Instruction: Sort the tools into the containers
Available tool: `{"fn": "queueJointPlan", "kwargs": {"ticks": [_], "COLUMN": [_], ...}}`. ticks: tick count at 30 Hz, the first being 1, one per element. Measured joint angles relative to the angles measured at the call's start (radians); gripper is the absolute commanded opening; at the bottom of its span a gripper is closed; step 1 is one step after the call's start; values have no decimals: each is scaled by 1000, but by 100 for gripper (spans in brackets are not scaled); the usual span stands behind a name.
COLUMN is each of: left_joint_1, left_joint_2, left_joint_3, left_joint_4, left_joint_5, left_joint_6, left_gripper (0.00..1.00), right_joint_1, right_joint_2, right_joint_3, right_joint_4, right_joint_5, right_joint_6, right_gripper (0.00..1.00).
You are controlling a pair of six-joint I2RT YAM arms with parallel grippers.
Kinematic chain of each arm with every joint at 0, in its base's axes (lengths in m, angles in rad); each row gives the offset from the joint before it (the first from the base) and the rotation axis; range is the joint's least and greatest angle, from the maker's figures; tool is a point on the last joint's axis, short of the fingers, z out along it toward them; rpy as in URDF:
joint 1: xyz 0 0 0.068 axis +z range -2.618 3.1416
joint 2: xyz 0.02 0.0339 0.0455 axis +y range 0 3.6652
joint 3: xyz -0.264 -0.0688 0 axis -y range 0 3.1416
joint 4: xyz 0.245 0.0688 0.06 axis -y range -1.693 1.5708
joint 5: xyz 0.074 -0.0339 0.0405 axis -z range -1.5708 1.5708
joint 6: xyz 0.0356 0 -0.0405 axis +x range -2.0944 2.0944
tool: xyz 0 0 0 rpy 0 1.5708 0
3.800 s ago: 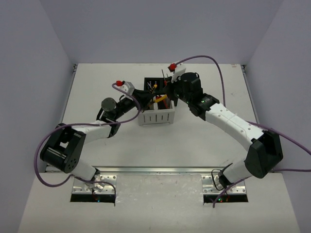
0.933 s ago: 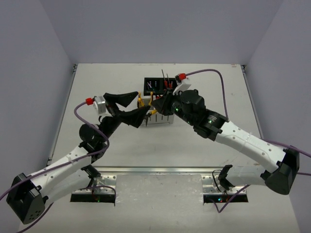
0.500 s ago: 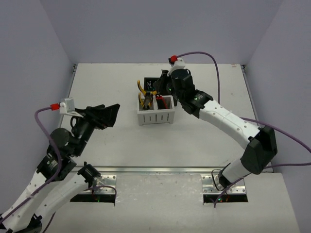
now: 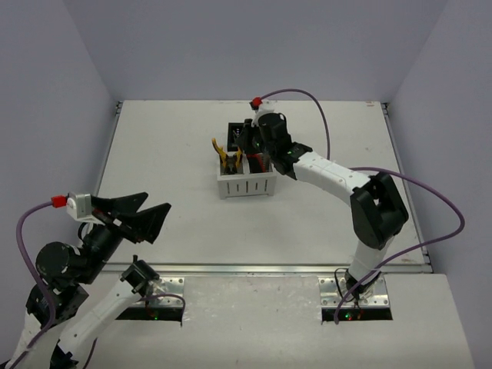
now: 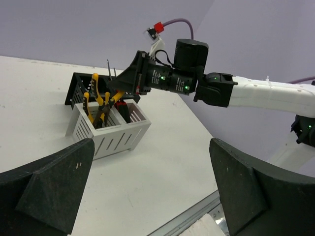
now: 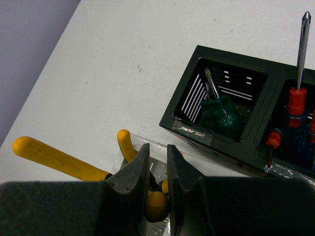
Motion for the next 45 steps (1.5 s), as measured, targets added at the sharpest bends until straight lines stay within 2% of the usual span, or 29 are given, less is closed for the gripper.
{"fn": "queueJointPlan", "kwargs": {"ticks": [6, 8, 9, 15, 16, 27, 29, 35, 38, 42, 45], "left_joint_1": [0, 0, 0, 0, 0, 0, 2, 3, 3, 10, 82], "left_joint_2": [-112, -111, -111, -111, -111, -111, -111, -99, 10, 256, 356], "left_joint_3": [-67, -88, -98, -118, -118, -118, -118, -116, -87, -73, -79], "left_joint_4": [32, 42, 42, 43, 44, 44, 43, 26, 4, 21, 3], "left_joint_5": [2, -5, -9, -34, -36, -62, -76, -176, -260, -363, -380], "left_joint_6": [25, 25, 25, 19, 18, 11, 5, -19, -33, -35, -30], "left_gripper": [100, 100, 100, 100, 100, 100, 100, 100, 100, 100, 100], "right_joint_1": [0, 1, 2, 13, 14, 48, 52, 54, 58, 62, 61], "right_joint_2": [1, 0, -1, -5, -8, -102, -127, -250, -408, -737, -912], "right_joint_3": [-71, -97, -107, -117, -117, -106, -101, -37, -92, -276, -319], "right_joint_4": [95, 111, 120, 114, 113, 62, 36, -151, -248, -415, -588], "right_joint_5": [-14, -14, -15, -17, -14, 9, 6, -17, 26, 175, 328], "right_joint_6": [-15, -17, -18, -34, -33, -39, -37, -72, -122, -176, -176], "right_gripper": [0, 2, 6, 67, 74, 80, 98, 99, 99, 99, 99]}}
